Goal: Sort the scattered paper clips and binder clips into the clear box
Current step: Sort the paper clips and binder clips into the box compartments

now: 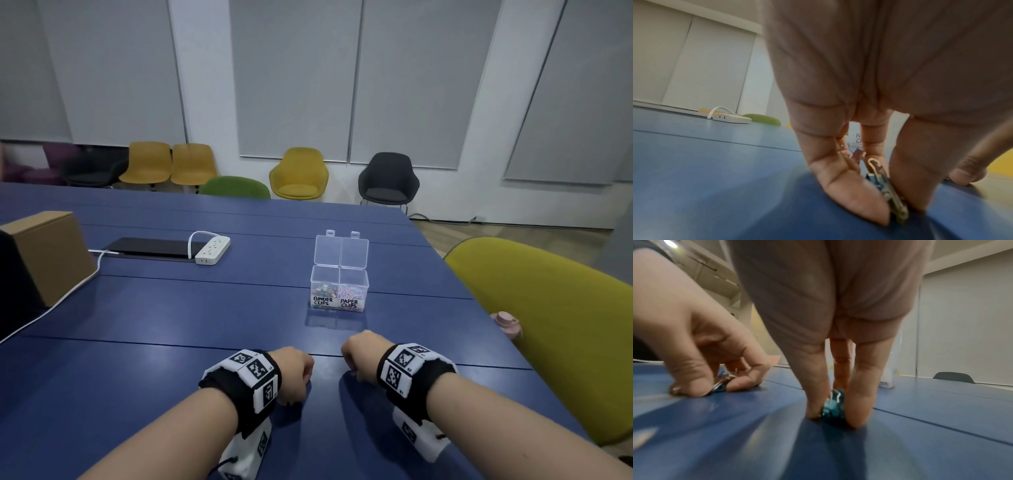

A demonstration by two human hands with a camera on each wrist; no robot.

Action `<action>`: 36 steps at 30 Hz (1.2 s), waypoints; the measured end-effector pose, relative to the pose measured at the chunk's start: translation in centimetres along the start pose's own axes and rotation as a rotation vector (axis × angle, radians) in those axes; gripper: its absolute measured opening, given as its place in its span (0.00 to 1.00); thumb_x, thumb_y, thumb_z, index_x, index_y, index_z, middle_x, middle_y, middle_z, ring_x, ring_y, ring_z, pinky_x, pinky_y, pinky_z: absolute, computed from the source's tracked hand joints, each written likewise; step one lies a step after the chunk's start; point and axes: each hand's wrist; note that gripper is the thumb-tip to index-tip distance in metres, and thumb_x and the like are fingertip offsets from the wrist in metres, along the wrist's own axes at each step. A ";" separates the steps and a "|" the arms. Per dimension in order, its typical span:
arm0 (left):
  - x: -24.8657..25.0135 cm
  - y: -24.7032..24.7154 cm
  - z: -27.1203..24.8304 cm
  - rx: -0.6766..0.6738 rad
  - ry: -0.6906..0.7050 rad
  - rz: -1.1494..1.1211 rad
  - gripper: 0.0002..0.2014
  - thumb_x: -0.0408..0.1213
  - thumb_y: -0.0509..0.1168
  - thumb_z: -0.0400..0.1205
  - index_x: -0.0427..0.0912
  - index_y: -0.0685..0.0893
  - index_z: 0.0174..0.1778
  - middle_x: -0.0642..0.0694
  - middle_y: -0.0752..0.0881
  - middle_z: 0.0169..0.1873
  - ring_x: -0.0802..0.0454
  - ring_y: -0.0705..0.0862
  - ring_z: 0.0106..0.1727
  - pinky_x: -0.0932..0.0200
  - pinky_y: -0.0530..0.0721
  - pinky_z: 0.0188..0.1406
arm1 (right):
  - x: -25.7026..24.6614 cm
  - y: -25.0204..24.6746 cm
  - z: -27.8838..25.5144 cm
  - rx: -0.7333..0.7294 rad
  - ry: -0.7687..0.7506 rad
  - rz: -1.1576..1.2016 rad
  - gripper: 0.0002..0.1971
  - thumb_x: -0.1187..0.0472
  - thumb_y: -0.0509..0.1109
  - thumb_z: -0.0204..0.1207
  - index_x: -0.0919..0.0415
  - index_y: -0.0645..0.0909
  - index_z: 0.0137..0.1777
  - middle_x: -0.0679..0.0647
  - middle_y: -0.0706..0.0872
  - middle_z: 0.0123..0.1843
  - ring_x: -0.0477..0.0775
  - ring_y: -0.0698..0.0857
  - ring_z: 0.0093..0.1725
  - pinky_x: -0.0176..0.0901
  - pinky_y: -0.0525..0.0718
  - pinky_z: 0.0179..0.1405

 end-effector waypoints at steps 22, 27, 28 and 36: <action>-2.3 -1.6 0.8 -0.021 0.007 -0.320 0.05 0.33 0.65 0.64 0.48 0.80 0.25 0.52 0.83 0.24 0.58 0.82 0.26 0.65 0.81 0.31 | 2.9 0.4 -0.5 0.025 -0.023 0.660 0.16 0.68 0.78 0.64 0.53 0.74 0.28 0.49 0.81 0.31 0.46 0.81 0.24 0.36 0.81 0.26; -3.7 -1.8 1.6 -0.022 0.012 -1.235 0.12 0.16 0.58 0.69 0.37 0.77 0.28 0.40 0.78 0.23 0.50 0.79 0.22 0.63 0.80 0.24 | 4.9 1.5 -0.7 0.040 -0.049 1.253 0.11 0.75 0.75 0.68 0.62 0.76 0.35 0.55 0.81 0.28 0.48 0.83 0.21 0.37 0.83 0.23; -3.9 -2.2 2.0 -0.020 0.030 -1.392 0.15 0.12 0.55 0.73 0.35 0.76 0.29 0.38 0.77 0.25 0.50 0.79 0.22 0.63 0.81 0.23 | 5.3 1.7 -0.6 0.047 -0.039 1.366 0.11 0.76 0.75 0.68 0.63 0.76 0.35 0.55 0.81 0.28 0.49 0.83 0.22 0.38 0.85 0.24; -2.3 -9.9 8.3 0.295 0.100 -1.763 0.13 0.16 0.56 0.80 0.36 0.74 0.33 0.42 0.78 0.31 0.51 0.78 0.32 0.69 0.85 0.27 | 7.2 2.0 1.6 0.103 0.056 2.003 0.10 0.79 0.71 0.70 0.65 0.76 0.35 0.57 0.83 0.29 0.49 0.84 0.26 0.42 0.87 0.27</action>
Point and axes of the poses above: each hand's wrist, its own z-axis towards the middle knuckle, its own y-axis out of the palm, x = y × z
